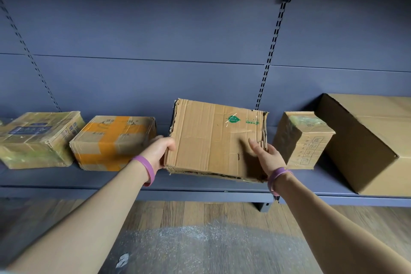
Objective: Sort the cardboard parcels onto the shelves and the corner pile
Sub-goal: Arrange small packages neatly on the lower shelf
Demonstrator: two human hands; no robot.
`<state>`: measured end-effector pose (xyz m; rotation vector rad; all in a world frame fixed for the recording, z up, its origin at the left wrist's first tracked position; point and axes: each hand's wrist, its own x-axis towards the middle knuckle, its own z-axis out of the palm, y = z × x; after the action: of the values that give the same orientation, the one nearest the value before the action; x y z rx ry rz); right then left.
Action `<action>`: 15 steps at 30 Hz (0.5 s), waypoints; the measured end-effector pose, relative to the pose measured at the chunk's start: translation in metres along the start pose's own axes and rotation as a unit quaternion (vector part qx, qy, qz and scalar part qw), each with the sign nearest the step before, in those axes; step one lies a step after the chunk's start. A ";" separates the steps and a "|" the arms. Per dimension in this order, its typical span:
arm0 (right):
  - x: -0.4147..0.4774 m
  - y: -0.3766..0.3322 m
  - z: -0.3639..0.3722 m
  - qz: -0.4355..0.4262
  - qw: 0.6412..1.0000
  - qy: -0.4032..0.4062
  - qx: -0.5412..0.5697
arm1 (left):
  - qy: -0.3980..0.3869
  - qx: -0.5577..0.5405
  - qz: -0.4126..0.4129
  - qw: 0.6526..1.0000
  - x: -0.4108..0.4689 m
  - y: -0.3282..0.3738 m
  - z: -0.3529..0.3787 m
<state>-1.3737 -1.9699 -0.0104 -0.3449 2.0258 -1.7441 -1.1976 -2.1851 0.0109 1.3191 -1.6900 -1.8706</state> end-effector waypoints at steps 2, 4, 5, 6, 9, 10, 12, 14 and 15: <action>0.001 0.004 -0.001 -0.016 1.000 0.007 -0.019 | 0.007 0.031 0.002 0.999 0.006 0.003 0.002; 0.002 0.007 -0.003 -0.020 0.999 -0.004 -0.044 | 0.010 0.071 0.001 0.997 0.006 0.008 0.003; 0.002 0.008 -0.004 -0.025 0.998 -0.008 -0.056 | 0.014 0.098 0.001 0.995 0.004 0.010 0.004; 0.002 0.009 -0.005 -0.031 0.997 -0.009 -0.067 | 0.012 0.125 0.013 0.992 0.002 0.010 0.003; 0.004 0.010 -0.007 -0.050 0.994 -0.004 -0.100 | -0.058 0.072 0.028 0.995 -0.012 0.012 0.000; 0.005 0.011 -0.008 -0.052 0.992 -0.004 -0.112 | -0.078 0.042 0.019 0.996 -0.019 0.014 0.000; 0.005 0.013 -0.010 -0.062 0.990 -0.009 -0.129 | -0.091 0.014 0.001 0.996 -0.020 0.016 0.000; 0.004 0.015 -0.011 -0.071 0.986 -0.017 -0.148 | -0.090 0.007 -0.009 0.996 -0.018 0.018 0.001; 0.004 0.016 -0.012 -0.076 0.985 -0.020 -0.155 | -0.085 0.013 -0.007 0.996 -0.018 0.017 0.000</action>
<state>-1.3810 -1.9588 -0.0252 -0.6423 2.2952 -1.4866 -1.1941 -2.1766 0.0341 1.2134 -1.7966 -2.0273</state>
